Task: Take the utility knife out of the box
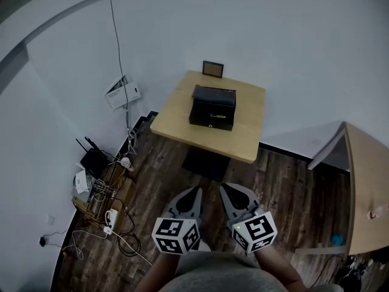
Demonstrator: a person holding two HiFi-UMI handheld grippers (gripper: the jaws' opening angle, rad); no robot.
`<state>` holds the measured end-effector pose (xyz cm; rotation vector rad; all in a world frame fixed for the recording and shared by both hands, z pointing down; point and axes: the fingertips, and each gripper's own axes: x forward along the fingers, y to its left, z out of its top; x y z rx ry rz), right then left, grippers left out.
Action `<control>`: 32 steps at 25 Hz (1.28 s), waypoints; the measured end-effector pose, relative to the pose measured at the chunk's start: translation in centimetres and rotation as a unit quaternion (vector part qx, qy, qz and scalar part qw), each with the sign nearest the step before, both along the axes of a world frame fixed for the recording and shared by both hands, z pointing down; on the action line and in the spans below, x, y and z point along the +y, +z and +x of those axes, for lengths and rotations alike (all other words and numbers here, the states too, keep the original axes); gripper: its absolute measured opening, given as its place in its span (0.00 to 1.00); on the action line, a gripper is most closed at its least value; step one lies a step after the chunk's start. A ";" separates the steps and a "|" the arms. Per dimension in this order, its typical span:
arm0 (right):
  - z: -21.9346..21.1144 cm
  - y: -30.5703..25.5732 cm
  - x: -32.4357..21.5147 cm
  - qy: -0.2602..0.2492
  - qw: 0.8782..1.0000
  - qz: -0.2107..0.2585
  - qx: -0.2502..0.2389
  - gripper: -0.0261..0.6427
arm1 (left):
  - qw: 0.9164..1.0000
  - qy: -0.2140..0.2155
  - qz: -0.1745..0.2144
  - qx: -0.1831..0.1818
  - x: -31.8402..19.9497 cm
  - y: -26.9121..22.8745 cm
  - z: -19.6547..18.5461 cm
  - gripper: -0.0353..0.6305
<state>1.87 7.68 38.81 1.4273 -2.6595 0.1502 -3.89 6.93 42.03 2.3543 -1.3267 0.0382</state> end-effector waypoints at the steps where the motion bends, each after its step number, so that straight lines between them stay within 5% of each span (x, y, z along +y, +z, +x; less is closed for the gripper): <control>1: -0.3 -0.2 -0.9 0.002 1.000 0.001 0.000 0.04 | 1.000 0.003 -0.001 0.001 -0.8 -0.1 -0.3 0.06; 21: -5.3 0.4 -13.3 0.033 0.999 0.001 -0.005 0.04 | 0.999 0.031 -0.011 0.003 -12.8 1.1 -5.8 0.06; 32: -2.8 1.9 -16.4 0.065 0.998 -0.021 0.011 0.04 | 0.999 0.031 -0.025 0.006 -16.2 2.0 -5.9 0.06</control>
